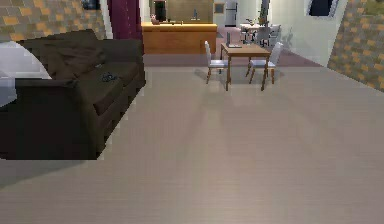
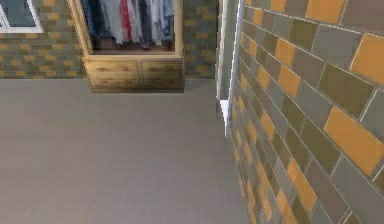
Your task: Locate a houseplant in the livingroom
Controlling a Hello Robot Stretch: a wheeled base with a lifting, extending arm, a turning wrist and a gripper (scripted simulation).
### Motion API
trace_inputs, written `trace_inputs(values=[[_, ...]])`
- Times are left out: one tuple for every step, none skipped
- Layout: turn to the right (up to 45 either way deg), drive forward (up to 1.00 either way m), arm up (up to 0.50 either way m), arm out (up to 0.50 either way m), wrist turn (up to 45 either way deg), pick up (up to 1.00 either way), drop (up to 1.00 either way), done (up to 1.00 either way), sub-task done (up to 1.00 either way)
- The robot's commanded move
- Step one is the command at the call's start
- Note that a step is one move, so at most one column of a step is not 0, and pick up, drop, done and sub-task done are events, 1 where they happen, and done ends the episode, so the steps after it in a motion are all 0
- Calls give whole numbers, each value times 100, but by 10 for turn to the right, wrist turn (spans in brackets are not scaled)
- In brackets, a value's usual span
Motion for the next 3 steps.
trace_inputs(values=[[0, 20, 0, 0, 0, 0, 0, 0, 0], [-450, 0, 0, 0, 0, 0, 0, 0, 0], [-420, 0, 0, 0, 0, 0, 0, 0, 0]])
